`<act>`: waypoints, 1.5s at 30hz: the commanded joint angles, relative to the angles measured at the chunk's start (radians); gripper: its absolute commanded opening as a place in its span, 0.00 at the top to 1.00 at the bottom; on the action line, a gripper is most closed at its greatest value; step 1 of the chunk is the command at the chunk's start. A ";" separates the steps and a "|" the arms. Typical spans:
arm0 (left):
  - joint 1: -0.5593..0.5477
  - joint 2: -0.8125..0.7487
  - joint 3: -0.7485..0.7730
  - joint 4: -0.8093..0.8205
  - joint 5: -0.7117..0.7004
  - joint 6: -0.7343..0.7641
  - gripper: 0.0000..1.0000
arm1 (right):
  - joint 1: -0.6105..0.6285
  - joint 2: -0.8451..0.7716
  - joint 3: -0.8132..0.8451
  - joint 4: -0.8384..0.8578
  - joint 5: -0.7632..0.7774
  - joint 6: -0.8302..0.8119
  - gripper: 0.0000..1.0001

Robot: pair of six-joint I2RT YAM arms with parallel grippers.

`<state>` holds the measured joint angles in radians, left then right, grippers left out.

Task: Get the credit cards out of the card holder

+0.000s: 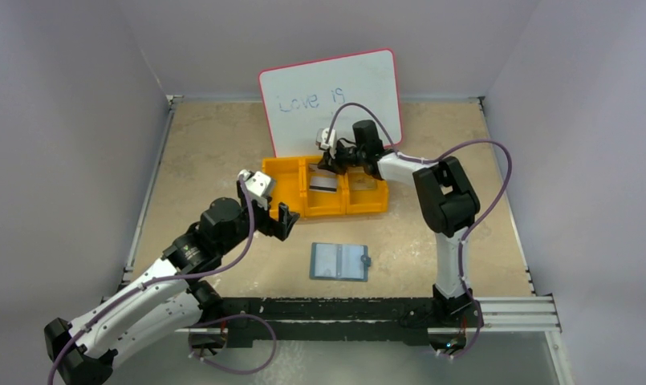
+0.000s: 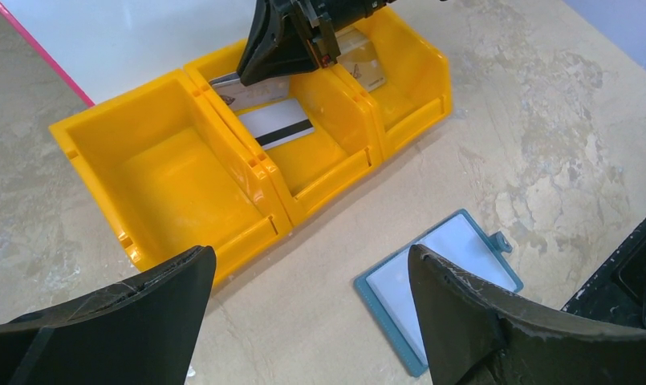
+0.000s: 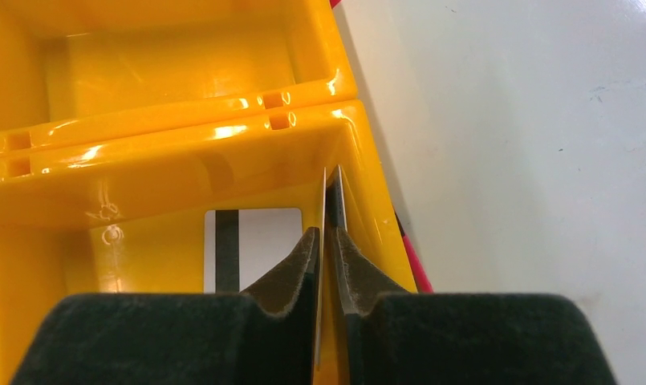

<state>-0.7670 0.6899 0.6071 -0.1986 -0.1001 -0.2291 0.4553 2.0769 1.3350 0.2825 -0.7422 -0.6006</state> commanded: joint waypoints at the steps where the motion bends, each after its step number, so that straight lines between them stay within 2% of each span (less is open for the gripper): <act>1: -0.001 -0.013 -0.001 0.042 0.001 -0.023 0.09 | -0.001 -0.025 0.015 -0.003 0.031 0.002 0.86; 14: 0.000 -0.005 0.002 0.039 0.004 -0.030 0.09 | -0.001 -0.141 -0.006 -0.010 0.156 -0.033 0.86; 18: 0.000 0.005 0.001 0.042 0.006 -0.033 0.08 | 0.000 -0.181 -0.002 -0.024 0.161 -0.037 0.85; 21: -0.001 0.003 -0.009 0.052 -0.050 -0.067 0.08 | -0.001 -0.234 0.004 -0.057 0.127 0.014 0.85; 26: 0.000 -0.059 -0.053 0.089 -0.236 -0.250 0.08 | 0.003 -0.484 -0.237 0.240 0.257 0.382 0.76; 30: -0.002 -0.100 -0.101 0.095 -0.316 -0.411 0.08 | 0.002 -0.662 -0.368 0.166 0.351 0.738 0.74; 32: -0.001 -0.093 -0.093 0.018 -0.356 -0.537 0.08 | 0.002 -0.736 -0.459 0.129 0.377 0.859 0.74; 34: 0.000 -0.076 -0.097 0.006 -0.308 -0.572 0.08 | 0.013 -0.816 -0.546 0.101 0.386 0.966 0.76; 36: 0.000 -0.066 -0.114 0.000 -0.303 -0.618 0.08 | 0.096 -0.909 -0.634 0.097 0.447 1.020 0.76; 37: -0.001 -0.066 -0.127 0.001 -0.306 -0.634 0.08 | 0.163 -0.951 -0.660 0.059 0.594 1.032 0.76; 39: 0.000 -0.073 -0.140 -0.028 -0.350 -0.672 0.08 | 0.293 -1.018 -0.703 -0.011 0.788 1.089 0.75; 42: 0.000 -0.105 -0.145 -0.095 -0.454 -0.735 0.08 | 0.395 -1.064 -0.763 -0.062 0.899 1.219 0.70; 45: 0.000 -0.149 -0.141 -0.143 -0.545 -0.778 0.08 | 0.554 -0.998 -0.776 -0.072 0.989 1.264 0.65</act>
<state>-0.7670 0.5976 0.4587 -0.2958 -0.4896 -0.9012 0.8780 1.0374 0.5686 0.2516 0.0105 0.5014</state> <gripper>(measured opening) 0.919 0.332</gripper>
